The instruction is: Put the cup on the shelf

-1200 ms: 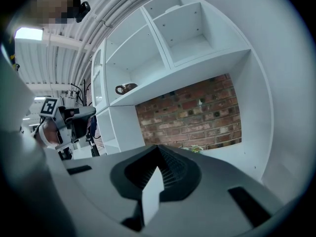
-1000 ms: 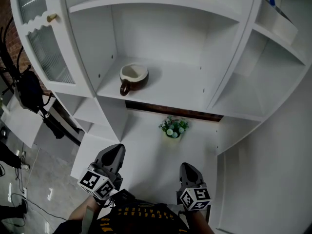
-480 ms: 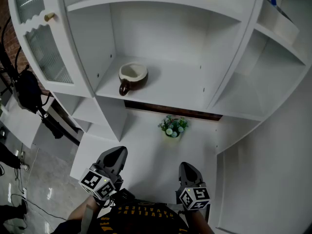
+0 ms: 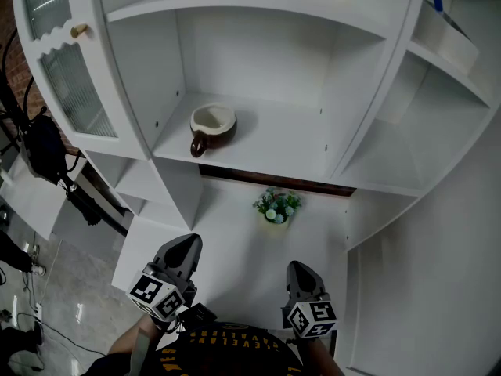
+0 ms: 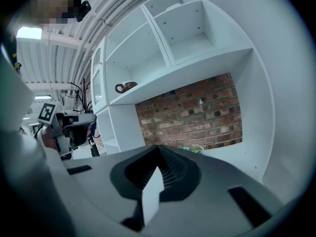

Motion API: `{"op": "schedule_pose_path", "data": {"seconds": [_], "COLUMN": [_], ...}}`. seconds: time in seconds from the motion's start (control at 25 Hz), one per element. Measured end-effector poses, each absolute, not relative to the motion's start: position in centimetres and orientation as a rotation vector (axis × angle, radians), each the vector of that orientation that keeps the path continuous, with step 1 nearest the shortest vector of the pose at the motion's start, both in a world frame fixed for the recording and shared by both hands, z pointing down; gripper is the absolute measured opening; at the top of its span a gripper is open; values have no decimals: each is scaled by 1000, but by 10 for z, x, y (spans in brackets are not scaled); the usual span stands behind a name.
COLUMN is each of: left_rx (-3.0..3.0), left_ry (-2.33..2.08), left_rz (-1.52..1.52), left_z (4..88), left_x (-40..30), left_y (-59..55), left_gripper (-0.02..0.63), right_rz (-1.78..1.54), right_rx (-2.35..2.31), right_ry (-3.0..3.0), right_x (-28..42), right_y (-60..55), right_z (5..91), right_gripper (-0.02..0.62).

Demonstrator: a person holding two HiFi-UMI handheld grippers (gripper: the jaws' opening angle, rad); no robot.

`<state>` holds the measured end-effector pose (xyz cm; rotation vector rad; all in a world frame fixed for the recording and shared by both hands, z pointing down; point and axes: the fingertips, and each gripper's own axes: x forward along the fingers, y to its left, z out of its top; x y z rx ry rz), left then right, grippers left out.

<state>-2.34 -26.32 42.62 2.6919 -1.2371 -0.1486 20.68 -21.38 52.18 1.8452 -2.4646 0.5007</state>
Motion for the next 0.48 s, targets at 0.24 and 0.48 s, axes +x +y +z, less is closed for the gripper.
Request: {"op": "schedule_pose_path", "data": {"seconds": [0.24, 0.48], "left_rx": [2671, 2660], "left_ry": [-1255, -1250], "left_rz": [-152, -157], "left_z": [429, 434], "left_x": [-28, -29], "left_y": [-265, -263], "left_gripper": [3, 3], "right_rz": [503, 500], "right_rx": [1840, 1844], "right_ry": [-2467, -2458], "right_x": [206, 207], "right_y": [-214, -209], "right_z": [522, 523], "right_gripper": [5, 5]}}
